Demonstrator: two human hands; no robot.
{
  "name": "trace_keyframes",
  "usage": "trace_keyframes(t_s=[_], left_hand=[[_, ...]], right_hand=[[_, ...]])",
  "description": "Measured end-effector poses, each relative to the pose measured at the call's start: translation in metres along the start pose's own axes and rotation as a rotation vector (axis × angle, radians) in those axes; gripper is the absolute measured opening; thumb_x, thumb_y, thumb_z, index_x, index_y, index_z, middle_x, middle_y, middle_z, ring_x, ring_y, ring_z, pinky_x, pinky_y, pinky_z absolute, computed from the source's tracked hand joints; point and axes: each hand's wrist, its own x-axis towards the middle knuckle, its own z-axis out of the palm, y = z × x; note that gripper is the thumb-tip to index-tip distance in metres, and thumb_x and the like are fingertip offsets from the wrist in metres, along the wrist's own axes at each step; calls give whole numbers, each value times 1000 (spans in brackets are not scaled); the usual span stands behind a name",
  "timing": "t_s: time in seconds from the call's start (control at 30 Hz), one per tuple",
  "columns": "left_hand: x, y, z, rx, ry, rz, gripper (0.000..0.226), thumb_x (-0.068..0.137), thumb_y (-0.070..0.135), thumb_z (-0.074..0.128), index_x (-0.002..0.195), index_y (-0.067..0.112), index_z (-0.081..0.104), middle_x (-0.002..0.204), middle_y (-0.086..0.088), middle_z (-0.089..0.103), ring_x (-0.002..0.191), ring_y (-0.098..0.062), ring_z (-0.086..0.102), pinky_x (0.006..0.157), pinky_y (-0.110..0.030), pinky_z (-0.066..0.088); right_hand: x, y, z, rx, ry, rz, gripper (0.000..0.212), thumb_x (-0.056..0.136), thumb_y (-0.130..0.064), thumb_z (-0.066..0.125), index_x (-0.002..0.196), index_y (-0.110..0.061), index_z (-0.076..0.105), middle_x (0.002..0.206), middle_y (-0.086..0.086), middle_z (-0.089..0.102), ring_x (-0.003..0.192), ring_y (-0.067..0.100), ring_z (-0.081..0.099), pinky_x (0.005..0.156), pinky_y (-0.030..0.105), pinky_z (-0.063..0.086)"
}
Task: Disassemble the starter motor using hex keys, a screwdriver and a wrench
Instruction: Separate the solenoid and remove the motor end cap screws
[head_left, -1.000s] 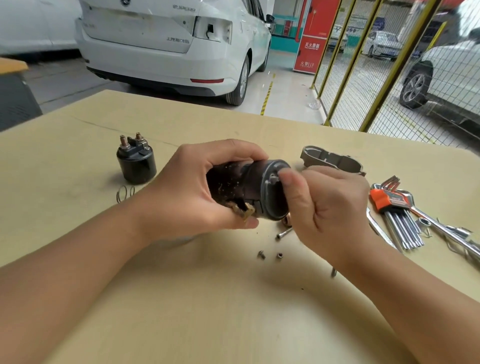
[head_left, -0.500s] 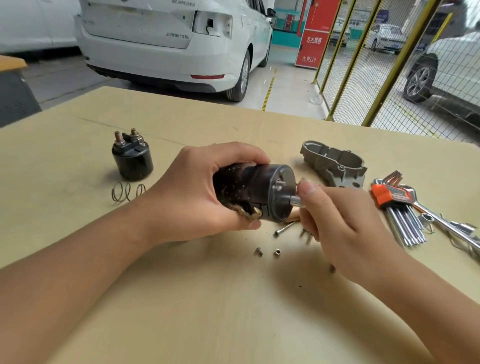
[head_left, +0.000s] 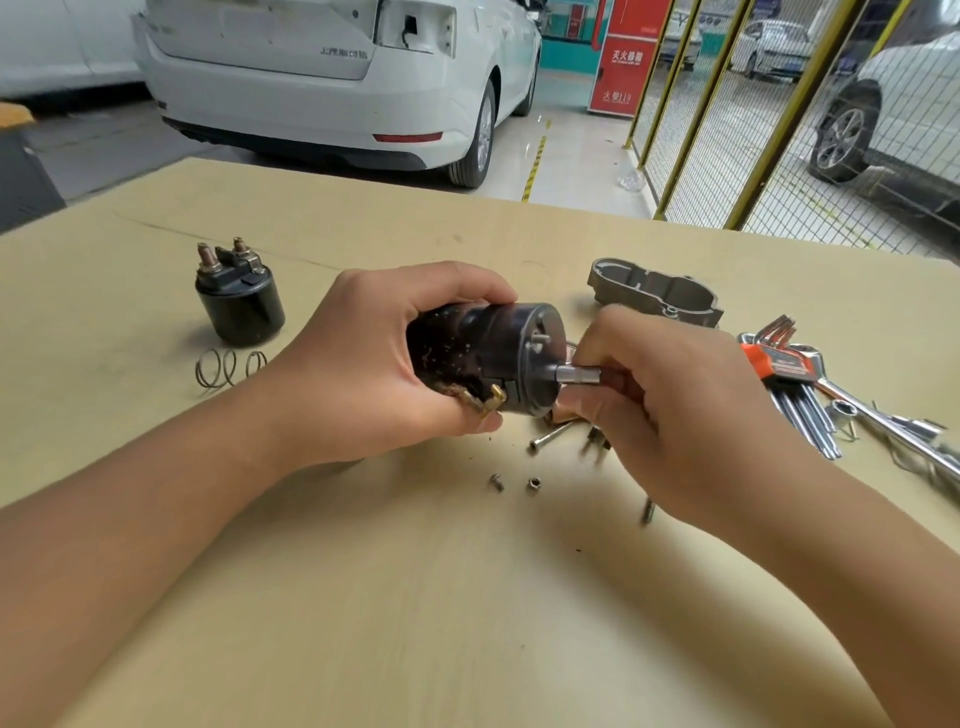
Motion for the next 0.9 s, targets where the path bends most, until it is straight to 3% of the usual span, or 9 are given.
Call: trace_keyframes(t_s=[0.1,0.17,0.23,0.33,0.53,0.63,0.77,0.9], left_hand=[[0,0,0,10,4,7,73,54,13,104,117,31,74,102,17,74,95,-6,71,88,-14,54],[0,-1,-1,17,5,11,73,54,13,104,117,33,73,103,16,74,96,-7,71,88,-15,54],[-1,-1,-1,14,5,9,73,54,15,103,117,35,73,103,16,74,96,-7,72,88,-15,54],[0,-1,0,13,5,18,72,53,19,102,117,36,73,104,19,74,97,-4,71,88,-12,52],[0,-2,0,18,9,41,73,52,23,102,117,38,72,105,24,73,98,2,70,86,-5,48],[0,-2,0,27,14,44,75,51,18,104,116,38,72,104,25,73,98,2,70,87,-5,47],[0,-3,1,26,13,39,75,52,13,103,117,35,73,105,24,74,100,1,71,89,-7,48],[0,-4,1,25,16,37,75,52,11,103,116,34,73,104,25,74,98,2,70,88,-6,48]], right_hand=[[-4,3,1,50,51,47,21,82,-10,83,83,-12,62,66,-6,62,64,12,49,57,22,40],[-5,4,3,216,49,128,18,81,-14,85,83,-16,67,64,-5,65,56,9,54,51,17,39],[-5,5,3,481,25,203,14,82,-20,85,81,-19,71,65,-1,69,51,6,56,51,21,44],[-4,5,5,695,29,282,20,89,-34,72,78,-17,72,63,2,70,47,13,59,48,25,45],[-3,4,7,865,5,394,12,90,-32,70,86,-22,66,66,12,70,42,24,58,43,32,47],[-2,1,7,876,12,489,27,92,-45,66,84,-19,64,62,12,69,37,24,55,41,30,44],[-3,-2,4,935,-132,659,58,100,-55,54,85,-1,66,62,17,65,37,26,49,39,28,40],[-2,-7,0,1022,-222,730,49,101,-46,58,74,-7,69,62,21,64,35,23,45,39,25,38]])
